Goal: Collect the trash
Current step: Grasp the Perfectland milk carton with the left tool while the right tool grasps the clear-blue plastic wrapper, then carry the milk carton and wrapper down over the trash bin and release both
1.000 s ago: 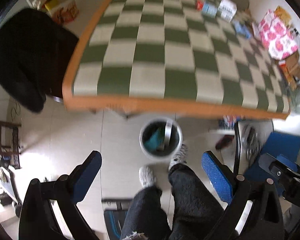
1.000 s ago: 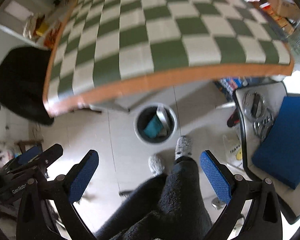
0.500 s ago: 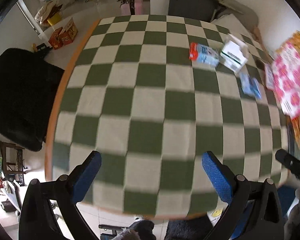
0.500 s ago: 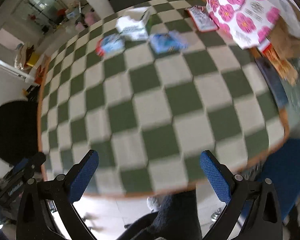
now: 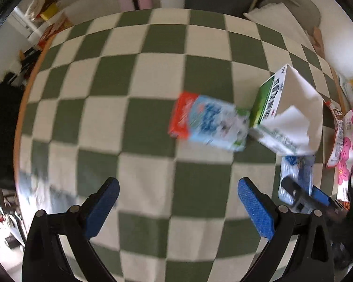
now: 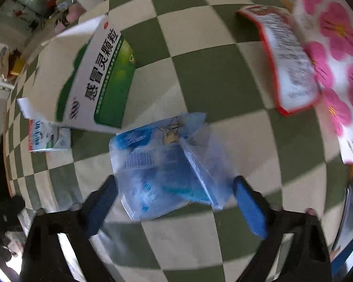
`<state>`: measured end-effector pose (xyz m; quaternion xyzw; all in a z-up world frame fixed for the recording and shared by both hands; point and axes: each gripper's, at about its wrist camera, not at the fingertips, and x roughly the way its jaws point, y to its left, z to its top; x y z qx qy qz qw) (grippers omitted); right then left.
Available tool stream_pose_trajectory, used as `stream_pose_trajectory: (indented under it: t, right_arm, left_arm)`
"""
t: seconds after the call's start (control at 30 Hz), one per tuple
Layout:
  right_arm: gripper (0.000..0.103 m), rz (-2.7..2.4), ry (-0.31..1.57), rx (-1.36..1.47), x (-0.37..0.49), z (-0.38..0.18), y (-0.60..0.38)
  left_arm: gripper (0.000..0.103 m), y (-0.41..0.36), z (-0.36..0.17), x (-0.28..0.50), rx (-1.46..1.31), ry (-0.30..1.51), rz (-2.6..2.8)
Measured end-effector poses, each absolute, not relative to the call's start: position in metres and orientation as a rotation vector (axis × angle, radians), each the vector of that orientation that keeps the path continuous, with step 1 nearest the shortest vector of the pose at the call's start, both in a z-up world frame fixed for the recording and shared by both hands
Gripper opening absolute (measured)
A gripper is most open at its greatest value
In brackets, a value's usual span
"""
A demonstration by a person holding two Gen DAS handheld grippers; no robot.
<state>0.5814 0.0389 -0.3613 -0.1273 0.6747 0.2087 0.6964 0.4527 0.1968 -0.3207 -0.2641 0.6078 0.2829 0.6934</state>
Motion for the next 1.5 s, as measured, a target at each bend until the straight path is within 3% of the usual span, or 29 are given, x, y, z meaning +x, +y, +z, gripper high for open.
stream_pose_trajectory:
  t: [0.03,0.17,0.33,0.4,0.43,0.7,0.9,1.23,1.5]
  right_arm:
    - [0.089,0.466,1.487,-0.304,0.583,-0.362,0.042]
    - [0.059,0.475,1.448,-0.305,0.589,-0.355,0.041]
    - [0.054,0.492,1.48,-0.267,0.604,-0.355,0.036]
    - [0.052,0.498,1.483,-0.274,0.608,-0.355,0.037]
    - [0.051,0.501,1.483,-0.276,0.611,-0.356,0.038]
    - [0.021,0.514,1.464,-0.27,0.607,-0.345,0.041]
    - [0.015,0.543,1.443,-0.244,0.597,-0.332,0.034]
    - [0.013,0.599,1.385,-0.208,0.553,-0.291,0.009]
    - [0.011,0.677,1.297,-0.203,0.471,-0.234,-0.02]
  left_arm:
    - [0.103,0.197,-0.325,0.461,-0.579,1.365,0.621]
    - [0.102,0.199,-0.343,0.488,-0.534,1.408,0.588]
    - [0.102,0.201,-0.356,0.505,-0.506,1.427,0.566]
    - [0.089,0.202,-0.357,0.506,-0.495,1.426,0.568]
    - [0.09,0.201,-0.356,0.506,-0.491,1.422,0.568]
    - [0.089,0.185,-0.334,0.481,-0.447,1.376,0.606]
    - [0.089,0.159,-0.3,0.443,-0.418,1.314,0.655]
    - [0.089,0.12,-0.24,0.391,-0.438,1.197,0.666]
    - [0.089,0.122,-0.209,0.315,-0.467,1.1,0.662]
